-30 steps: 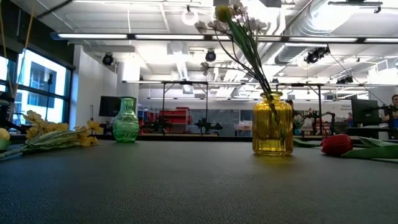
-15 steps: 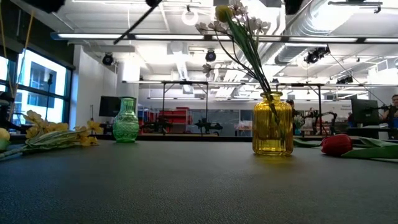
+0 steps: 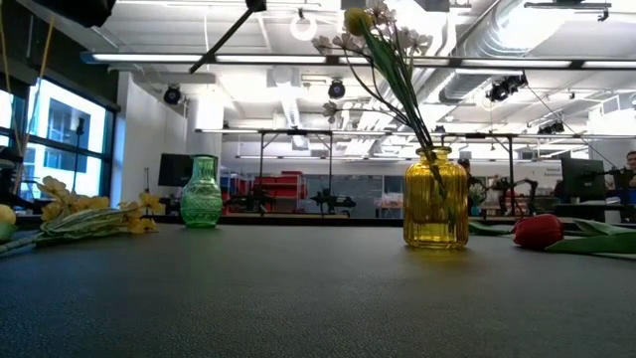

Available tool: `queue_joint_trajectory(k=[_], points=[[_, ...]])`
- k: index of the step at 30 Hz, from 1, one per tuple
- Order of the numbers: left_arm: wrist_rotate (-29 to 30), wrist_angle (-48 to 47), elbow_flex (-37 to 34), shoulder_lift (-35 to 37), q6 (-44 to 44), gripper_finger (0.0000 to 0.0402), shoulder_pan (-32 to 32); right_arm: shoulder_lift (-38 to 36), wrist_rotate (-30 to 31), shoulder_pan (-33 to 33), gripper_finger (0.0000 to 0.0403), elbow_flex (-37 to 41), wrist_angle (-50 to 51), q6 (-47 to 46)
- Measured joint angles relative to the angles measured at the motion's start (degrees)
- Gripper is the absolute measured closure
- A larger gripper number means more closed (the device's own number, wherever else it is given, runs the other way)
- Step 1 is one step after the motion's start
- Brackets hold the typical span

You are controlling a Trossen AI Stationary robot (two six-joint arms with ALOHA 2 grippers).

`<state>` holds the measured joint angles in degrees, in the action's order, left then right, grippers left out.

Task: Sort flowers into vase by color
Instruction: Put the yellow tulip into the yellow vase

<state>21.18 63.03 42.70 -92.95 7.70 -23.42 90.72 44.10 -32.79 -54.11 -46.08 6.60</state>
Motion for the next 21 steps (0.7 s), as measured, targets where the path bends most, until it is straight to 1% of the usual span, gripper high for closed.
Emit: queue_joint_trajectory(k=[3,7,11,14,16,18,19,21], points=[[-0.02,-0.07,0.0,0.0,0.01,0.04,0.0,0.0,0.45,0.73,0.023,-0.3,0.24,-0.34],[0.03,-0.25,0.0,0.0,0.53,0.04,0.04,0.0,0.23,1.55,0.0253,-0.3,1.31,-0.52],[0.02,-0.43,0.0,0.0,0.92,0.04,0.04,0.0,0.01,1.7,0.029,-0.3,1.85,-0.54],[0.57,-1.69,0.0,0.02,0.96,0.04,0.04,0.0,-0.04,1.68,0.033,-0.3,2.89,-0.54],[2.73,-3.53,0.0,0.09,1.67,0.0397,0.17,0.0,0.09,1.68,0.0361,-0.3,3.74,-0.38],[6.66,-6.21,0.04,0.78,4.17,0.0388,0.02,-0.21,0.52,1.47,0.0389,-0.3,5.02,-0.15],[8.99,-8.07,0.08,1.37,5.14,0.038,-0.23,-0.6,0.79,1.36,0.0395,-0.29,5.99,-0.15],[14.15,-13.21,0.1,2.8,5.95,0.0362,-0.77,-2.03,2.43,0.68,0.0393,-1.05,10.14,-1.02]])
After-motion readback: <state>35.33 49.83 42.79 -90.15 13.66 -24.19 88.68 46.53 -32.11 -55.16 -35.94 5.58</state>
